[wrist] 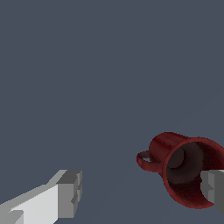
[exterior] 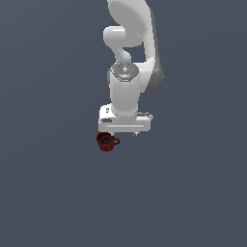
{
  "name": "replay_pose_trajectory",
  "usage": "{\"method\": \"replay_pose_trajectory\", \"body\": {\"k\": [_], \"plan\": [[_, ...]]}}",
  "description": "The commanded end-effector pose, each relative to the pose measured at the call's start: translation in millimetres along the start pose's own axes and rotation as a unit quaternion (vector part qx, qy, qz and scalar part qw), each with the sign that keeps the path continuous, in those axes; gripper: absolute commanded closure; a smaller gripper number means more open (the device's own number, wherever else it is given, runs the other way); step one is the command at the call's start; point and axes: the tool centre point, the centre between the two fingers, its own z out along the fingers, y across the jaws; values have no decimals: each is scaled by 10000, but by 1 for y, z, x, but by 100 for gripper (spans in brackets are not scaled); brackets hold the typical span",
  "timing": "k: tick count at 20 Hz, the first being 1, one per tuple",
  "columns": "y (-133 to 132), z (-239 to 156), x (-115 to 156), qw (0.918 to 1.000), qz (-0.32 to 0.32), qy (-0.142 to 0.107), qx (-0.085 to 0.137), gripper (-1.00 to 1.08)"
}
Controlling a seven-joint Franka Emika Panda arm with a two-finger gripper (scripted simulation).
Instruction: Pick up the object and move it to a goal position.
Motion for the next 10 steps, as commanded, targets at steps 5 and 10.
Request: {"method": "replay_pose_trajectory", "body": {"k": [5,10], "plan": [[3,-5,2,10000,-16,47,2,-20],[6,-11,5,9999,-23,101,6,-20]]}}
